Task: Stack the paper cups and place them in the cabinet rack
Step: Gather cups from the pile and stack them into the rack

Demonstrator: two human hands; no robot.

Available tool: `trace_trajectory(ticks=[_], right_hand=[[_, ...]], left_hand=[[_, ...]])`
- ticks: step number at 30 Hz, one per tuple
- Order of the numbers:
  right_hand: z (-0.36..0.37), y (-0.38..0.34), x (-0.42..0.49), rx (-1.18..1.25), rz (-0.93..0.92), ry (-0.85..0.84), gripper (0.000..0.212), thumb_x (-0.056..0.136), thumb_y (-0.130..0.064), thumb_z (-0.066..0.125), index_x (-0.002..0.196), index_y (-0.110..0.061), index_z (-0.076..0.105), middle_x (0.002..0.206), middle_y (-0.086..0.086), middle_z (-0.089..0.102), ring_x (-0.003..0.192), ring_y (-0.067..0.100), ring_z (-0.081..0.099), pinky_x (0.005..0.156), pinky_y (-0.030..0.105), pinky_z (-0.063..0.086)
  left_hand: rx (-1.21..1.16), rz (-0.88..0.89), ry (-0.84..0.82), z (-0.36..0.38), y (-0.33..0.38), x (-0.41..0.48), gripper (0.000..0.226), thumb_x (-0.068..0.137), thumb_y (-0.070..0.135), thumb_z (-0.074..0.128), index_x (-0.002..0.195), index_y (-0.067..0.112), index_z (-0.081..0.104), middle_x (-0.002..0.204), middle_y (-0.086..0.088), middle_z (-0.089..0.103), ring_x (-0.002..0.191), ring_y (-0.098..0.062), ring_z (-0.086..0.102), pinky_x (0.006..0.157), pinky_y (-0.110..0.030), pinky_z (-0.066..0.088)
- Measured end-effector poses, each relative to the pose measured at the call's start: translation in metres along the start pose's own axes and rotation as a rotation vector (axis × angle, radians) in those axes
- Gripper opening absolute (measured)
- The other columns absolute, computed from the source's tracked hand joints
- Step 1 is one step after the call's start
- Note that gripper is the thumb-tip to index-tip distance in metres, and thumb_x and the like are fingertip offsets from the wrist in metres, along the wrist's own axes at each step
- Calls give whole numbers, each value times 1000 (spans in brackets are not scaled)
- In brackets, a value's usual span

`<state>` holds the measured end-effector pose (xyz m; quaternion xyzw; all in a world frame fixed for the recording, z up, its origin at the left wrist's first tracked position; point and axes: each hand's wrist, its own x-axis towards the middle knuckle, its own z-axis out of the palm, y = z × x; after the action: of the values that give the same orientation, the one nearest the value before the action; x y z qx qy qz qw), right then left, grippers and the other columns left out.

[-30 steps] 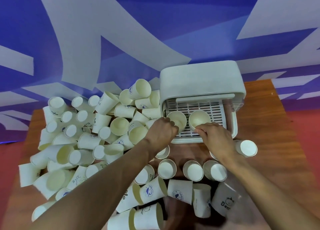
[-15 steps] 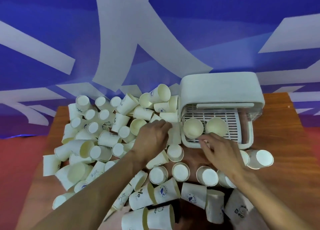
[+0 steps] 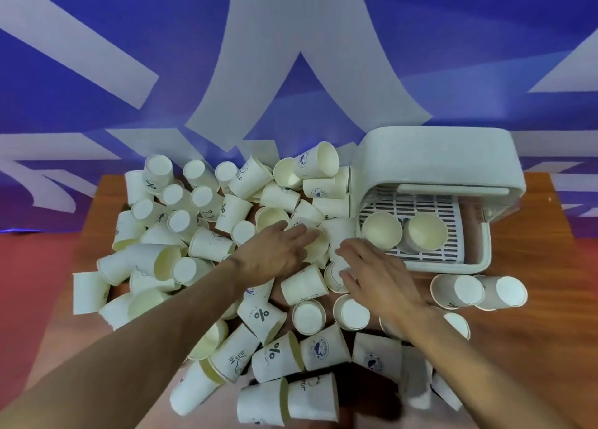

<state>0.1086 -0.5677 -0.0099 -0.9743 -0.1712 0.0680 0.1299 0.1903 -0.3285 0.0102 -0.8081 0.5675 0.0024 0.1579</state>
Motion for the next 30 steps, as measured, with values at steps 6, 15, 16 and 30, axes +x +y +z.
trace_trajectory(ticks=[6,15,16,30], right_hand=[[-17,-10,55,15,207,-116,67,98,-29,50,155,-17,18,162,1,22,122,23,57,80,36,47],[-28,-20,47,124,291,-19,30,96,-33,55,125,-33,61,124,-15,63,109,11,61,73,26,35],[-32,-21,41,115,282,-5,28,96,-35,55,123,-35,63,121,-16,64,107,11,62,71,26,35],[-80,39,-72,294,380,390,10,89,-32,70,99,-33,71,90,-18,68,75,-2,61,62,20,48]], left_hand=[[-43,-124,134,-3,-11,-11,10,75,6,68,79,13,62,85,-6,59,86,-26,46,59,-35,38],[-301,-476,267,-35,-9,-27,14,88,25,59,77,17,59,66,1,57,60,-23,51,55,-30,29],[-318,-490,290,-39,-7,-26,15,88,27,59,77,17,60,66,1,58,59,-22,52,54,-29,30],[-404,-501,483,-99,44,48,16,83,32,69,72,20,65,56,2,59,49,-21,54,46,-28,42]])
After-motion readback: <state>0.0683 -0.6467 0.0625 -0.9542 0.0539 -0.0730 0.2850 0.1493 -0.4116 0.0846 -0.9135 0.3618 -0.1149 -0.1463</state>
